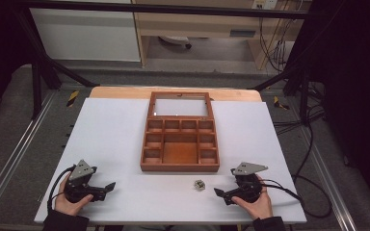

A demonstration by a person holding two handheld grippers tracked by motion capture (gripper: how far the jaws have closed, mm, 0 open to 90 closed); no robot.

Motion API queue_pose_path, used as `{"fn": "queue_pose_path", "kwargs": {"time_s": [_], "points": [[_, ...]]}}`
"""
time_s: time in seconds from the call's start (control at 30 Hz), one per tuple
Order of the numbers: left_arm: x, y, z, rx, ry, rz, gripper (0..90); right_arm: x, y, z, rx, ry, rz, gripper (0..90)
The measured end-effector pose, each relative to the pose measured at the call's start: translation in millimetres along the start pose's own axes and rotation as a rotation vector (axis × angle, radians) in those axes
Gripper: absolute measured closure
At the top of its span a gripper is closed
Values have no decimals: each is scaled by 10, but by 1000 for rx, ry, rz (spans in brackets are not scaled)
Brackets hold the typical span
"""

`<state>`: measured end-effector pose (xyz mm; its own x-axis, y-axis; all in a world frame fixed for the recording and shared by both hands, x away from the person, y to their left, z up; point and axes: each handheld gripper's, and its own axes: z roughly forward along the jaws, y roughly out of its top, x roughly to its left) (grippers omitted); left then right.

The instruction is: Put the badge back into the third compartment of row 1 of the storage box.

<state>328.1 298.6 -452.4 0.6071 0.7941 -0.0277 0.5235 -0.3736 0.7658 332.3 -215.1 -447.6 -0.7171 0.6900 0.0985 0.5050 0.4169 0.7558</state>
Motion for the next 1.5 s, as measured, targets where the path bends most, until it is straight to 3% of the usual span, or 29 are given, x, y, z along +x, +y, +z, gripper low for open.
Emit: {"fn": "queue_pose_path", "kwargs": {"time_s": [0.33, 0.67, 1.03, 1.5], "points": [[-4, 1, 2, 1, 1, 3, 42, 91, 36, 55, -7, 14, 5, 13], [-2, 1, 3, 0, 2, 2, 43, 171, 79, 104, -10, -1, -5, 13], [-1, 1, 4, 1, 4, 3, 44, 195, 99, 137, -25, -13, 20, 27], [-2, 4, 1, -1, 5, 2, 44, 353, 207, 254, -9, -30, -27, 83]]}}
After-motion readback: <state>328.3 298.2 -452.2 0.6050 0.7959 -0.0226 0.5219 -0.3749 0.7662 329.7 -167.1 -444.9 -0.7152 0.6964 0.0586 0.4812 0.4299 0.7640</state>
